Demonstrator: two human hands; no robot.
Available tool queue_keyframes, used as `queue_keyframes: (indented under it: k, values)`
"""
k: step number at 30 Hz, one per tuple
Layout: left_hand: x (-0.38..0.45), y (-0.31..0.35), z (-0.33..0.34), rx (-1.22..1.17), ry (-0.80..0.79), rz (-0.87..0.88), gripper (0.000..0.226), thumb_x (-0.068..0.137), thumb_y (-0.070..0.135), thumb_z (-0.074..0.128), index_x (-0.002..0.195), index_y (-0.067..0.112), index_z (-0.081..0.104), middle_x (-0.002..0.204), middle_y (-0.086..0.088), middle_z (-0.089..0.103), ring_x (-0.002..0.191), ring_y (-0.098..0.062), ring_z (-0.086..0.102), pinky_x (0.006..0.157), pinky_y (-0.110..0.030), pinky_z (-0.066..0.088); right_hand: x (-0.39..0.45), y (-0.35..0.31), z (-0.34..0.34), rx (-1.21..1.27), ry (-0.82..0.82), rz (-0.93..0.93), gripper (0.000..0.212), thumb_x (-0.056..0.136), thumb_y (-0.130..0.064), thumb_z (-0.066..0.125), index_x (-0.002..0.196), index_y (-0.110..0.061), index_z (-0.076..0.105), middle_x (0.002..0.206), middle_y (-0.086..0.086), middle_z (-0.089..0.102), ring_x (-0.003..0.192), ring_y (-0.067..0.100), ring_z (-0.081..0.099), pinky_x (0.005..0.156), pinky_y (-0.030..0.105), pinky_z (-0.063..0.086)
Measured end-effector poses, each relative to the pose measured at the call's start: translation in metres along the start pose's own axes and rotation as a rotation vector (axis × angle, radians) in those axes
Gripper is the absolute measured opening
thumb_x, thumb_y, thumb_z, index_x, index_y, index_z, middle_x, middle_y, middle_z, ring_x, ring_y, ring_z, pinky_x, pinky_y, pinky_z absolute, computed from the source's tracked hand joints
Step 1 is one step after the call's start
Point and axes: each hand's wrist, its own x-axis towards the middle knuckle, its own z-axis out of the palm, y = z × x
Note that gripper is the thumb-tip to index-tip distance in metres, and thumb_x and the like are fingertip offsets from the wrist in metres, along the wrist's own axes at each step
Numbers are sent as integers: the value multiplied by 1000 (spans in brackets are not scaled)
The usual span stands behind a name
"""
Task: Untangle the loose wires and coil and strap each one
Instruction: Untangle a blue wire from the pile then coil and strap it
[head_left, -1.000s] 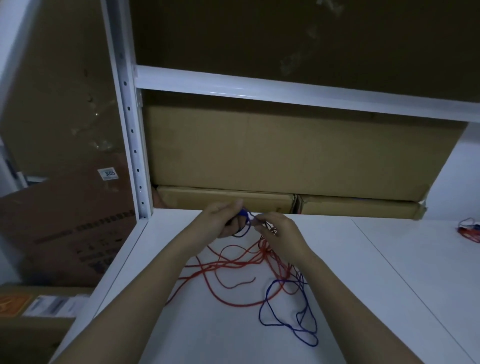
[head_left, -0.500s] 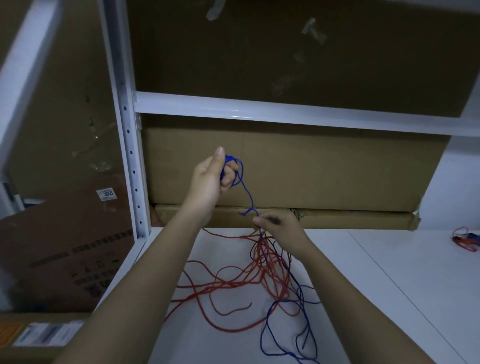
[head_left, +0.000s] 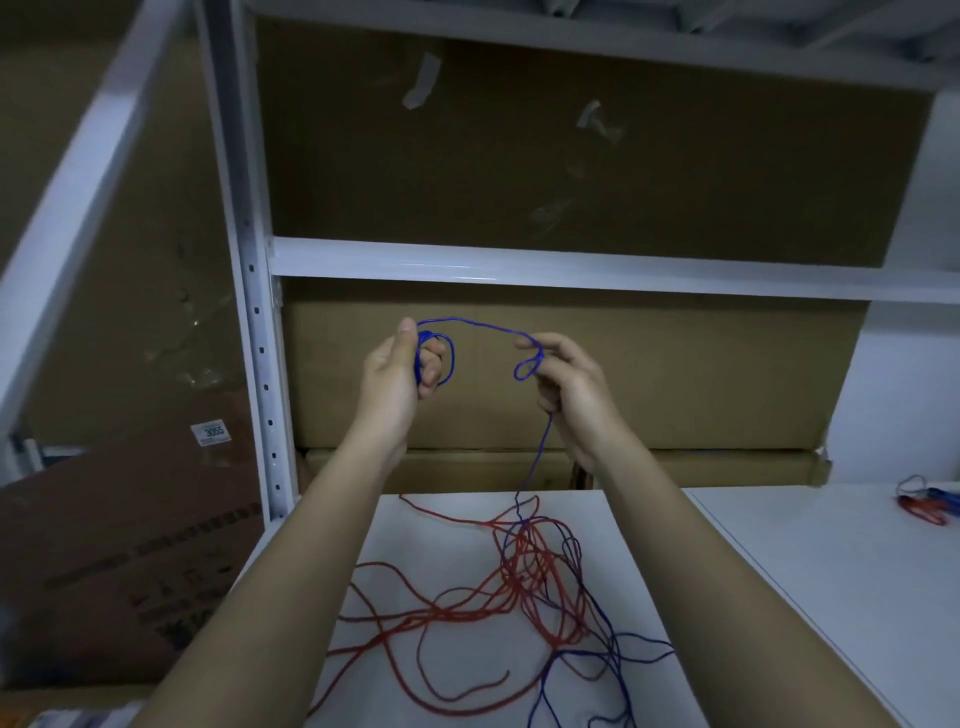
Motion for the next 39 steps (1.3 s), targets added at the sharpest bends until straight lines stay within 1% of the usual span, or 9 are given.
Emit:
queue_keyframes:
  k: [5,9,13,16,20,24,28,34,39]
  values:
    - [-2,2,-9,12,3,20,42,105,30,31,77,10,56,48,8,45,45,-6,37,49,-18,32,-21,28,-3,-102,-148,94,34,75,-6,44,89,-23,70,93,-9,69,65,8,44,53,15,31]
    - [-9,-6,-12,130,8,63,46,105,26,32,67,11,54,45,5,47,45,-5,40,49,-16,35,-39,44,-3,-107,-205,184,25,82,-36,52,74,-31,75,89,-12,69,78,0,57,69,18,34]
    - [-12,-12,-13,159,59,54,51,105,22,32,58,12,48,59,-7,47,46,-3,41,46,-13,32,-40,48,-4,-144,-183,123,27,92,-21,59,74,-32,77,92,-11,74,93,-2,65,84,18,42]
    - [-15,-17,-19,189,88,20,52,105,22,31,56,11,46,61,-9,46,53,-6,45,48,-10,33,-38,46,-3,26,-134,149,27,95,-9,53,81,-19,74,86,-4,74,81,5,66,77,16,50]
    - [-22,-26,-24,201,74,-49,48,105,25,32,62,11,49,52,1,44,43,-2,39,47,-14,34,-43,58,-2,-216,-165,149,21,98,-10,47,91,-14,66,55,-23,56,55,-9,51,54,7,37]
    - [-30,-34,-30,-95,48,-248,43,105,29,31,71,10,49,47,6,38,40,-6,30,49,-19,26,-56,79,-4,-223,-150,154,23,93,-27,57,72,-29,66,56,-18,48,53,-4,42,53,10,32]
    - [-26,-33,-38,-570,62,-348,41,105,29,26,75,10,46,48,7,41,39,-4,33,45,-13,29,-71,105,-4,-387,-192,146,43,90,-52,48,62,-22,58,73,17,46,67,13,45,66,23,35]
    - [-22,-41,-58,-721,220,-310,35,106,23,28,114,1,54,95,-4,68,72,-5,64,64,-11,51,-96,117,-5,-379,-258,233,44,94,-43,51,60,-15,46,59,-3,38,59,12,37,63,28,27]
    - [-21,-62,-57,-330,303,-254,39,107,13,22,128,1,51,137,-9,53,103,-4,58,102,-19,37,-107,101,3,-802,-415,-52,47,98,-31,49,54,-22,34,46,-5,33,46,9,34,50,26,27]
